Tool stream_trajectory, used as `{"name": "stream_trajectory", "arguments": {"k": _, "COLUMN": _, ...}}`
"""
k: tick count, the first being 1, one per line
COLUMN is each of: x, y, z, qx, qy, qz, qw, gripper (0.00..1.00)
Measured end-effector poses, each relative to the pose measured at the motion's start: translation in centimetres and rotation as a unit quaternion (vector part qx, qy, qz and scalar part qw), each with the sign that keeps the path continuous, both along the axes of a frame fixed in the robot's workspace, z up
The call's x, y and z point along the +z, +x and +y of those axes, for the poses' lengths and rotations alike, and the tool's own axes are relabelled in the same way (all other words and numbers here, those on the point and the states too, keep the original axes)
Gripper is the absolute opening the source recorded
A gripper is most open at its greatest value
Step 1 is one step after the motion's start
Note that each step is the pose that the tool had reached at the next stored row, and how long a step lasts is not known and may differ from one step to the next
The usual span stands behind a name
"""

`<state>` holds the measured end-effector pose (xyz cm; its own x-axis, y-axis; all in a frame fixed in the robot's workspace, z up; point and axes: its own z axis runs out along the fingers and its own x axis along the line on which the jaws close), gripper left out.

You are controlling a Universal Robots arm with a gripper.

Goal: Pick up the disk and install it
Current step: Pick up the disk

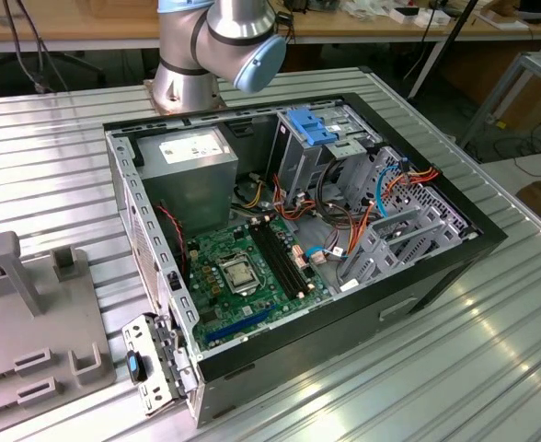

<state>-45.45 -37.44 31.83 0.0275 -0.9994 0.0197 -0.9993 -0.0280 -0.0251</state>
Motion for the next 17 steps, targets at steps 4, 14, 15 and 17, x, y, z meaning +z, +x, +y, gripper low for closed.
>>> {"name": "stream_trajectory", "arguments": {"k": 4, "x": -0.55, "y": -0.02, "z": 0.06, "qx": 0.000, "qy": 0.0001, "qz": 0.0000, "qw": 1.0000, "gripper": 0.57}}
{"name": "stream_trajectory", "arguments": {"k": 14, "x": -1.44, "y": -0.02, "z": 0.07, "qx": 0.000, "qy": 0.0002, "qz": 0.0000, "qw": 1.0000, "gripper": 0.57}}
{"name": "stream_trajectory", "arguments": {"k": 15, "x": -1.44, "y": -0.02, "z": 0.07, "qx": 0.000, "qy": 0.0002, "qz": 0.0001, "qw": 1.0000, "gripper": 0.57}}
{"name": "stream_trajectory", "arguments": {"k": 17, "x": -1.45, "y": -0.02, "z": 0.07, "qx": 0.000, "qy": 0.0002, "qz": 0.0000, "qw": 1.0000, "gripper": 0.57}}
